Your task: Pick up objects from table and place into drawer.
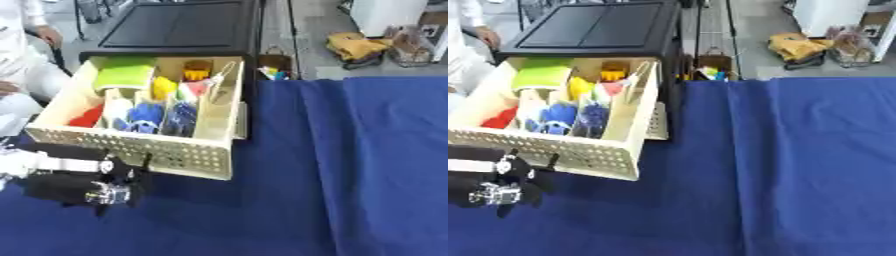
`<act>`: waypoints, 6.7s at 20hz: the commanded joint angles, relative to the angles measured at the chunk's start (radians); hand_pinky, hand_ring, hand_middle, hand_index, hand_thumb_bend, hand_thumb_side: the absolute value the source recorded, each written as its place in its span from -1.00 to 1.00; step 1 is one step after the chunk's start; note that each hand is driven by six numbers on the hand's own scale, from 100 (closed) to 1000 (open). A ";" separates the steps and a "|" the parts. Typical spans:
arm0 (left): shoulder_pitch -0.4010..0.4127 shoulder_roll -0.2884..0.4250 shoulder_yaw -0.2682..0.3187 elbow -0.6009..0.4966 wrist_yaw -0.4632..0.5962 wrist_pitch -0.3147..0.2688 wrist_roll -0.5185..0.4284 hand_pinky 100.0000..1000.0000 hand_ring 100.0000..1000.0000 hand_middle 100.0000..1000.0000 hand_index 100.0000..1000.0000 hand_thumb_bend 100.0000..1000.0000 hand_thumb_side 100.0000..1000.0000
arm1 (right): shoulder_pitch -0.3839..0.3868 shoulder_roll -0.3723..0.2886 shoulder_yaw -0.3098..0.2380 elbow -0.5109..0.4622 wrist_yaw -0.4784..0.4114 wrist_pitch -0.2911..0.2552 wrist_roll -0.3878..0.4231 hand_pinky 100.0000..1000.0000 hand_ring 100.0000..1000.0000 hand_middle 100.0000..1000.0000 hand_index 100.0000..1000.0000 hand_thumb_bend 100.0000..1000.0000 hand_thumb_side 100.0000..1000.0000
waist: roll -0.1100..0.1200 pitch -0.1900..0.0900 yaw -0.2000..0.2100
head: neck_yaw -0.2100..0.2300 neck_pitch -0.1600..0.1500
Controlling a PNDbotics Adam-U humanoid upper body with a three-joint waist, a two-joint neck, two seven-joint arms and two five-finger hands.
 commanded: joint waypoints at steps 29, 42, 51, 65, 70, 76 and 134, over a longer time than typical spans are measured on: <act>0.007 0.039 0.060 -0.006 -0.182 -0.015 0.030 -0.83 -0.16 0.42 0.76 -1.00 1.00 | 0.000 -0.007 -0.018 -0.014 -0.028 0.012 -0.020 0.56 0.61 0.18 0.45 -1.00 1.00 | 0.006 0.010 -0.021 | 0.017 -0.031; -0.011 0.025 0.069 -0.006 -0.166 -0.010 0.060 -0.84 -0.15 0.48 0.86 -1.00 1.00 | 0.003 -0.003 -0.023 -0.014 -0.029 0.016 -0.025 0.56 0.62 0.17 0.45 -1.00 1.00 | 0.008 0.011 -0.027 | 0.026 -0.034; -0.033 0.011 0.072 -0.006 -0.153 0.005 0.073 -0.85 -0.14 0.47 0.93 -1.00 1.00 | 0.005 -0.002 -0.025 -0.014 -0.031 0.017 -0.029 0.57 0.62 0.17 0.45 -1.00 1.00 | 0.012 0.013 -0.027 | 0.027 -0.039; -0.038 0.003 0.080 -0.006 -0.151 0.030 0.105 -0.86 -0.14 0.50 0.96 -1.00 1.00 | 0.005 0.002 -0.027 -0.014 -0.039 0.019 -0.030 0.57 0.62 0.17 0.44 -1.00 1.00 | 0.010 0.017 -0.036 | 0.033 -0.045; -0.037 0.001 0.088 -0.006 -0.156 0.041 0.122 -0.86 -0.14 0.51 0.94 -1.00 1.00 | 0.006 0.002 -0.028 -0.014 -0.042 0.020 -0.031 0.57 0.62 0.17 0.44 -1.00 1.00 | 0.011 0.020 -0.040 | 0.035 -0.048; -0.035 0.001 0.091 -0.006 -0.166 0.049 0.135 -0.86 -0.14 0.51 0.92 -1.00 1.00 | 0.007 0.003 -0.029 -0.014 -0.044 0.020 -0.031 0.57 0.62 0.16 0.44 -1.00 1.00 | 0.011 0.022 -0.041 | 0.036 -0.050; -0.081 -0.044 0.100 -0.006 -0.136 0.091 0.188 -0.89 -0.14 0.52 1.00 -1.00 1.00 | 0.013 0.009 -0.041 -0.014 -0.069 0.035 -0.046 0.61 0.65 0.14 0.42 -1.00 1.00 | 0.020 0.047 -0.069 | 0.053 -0.075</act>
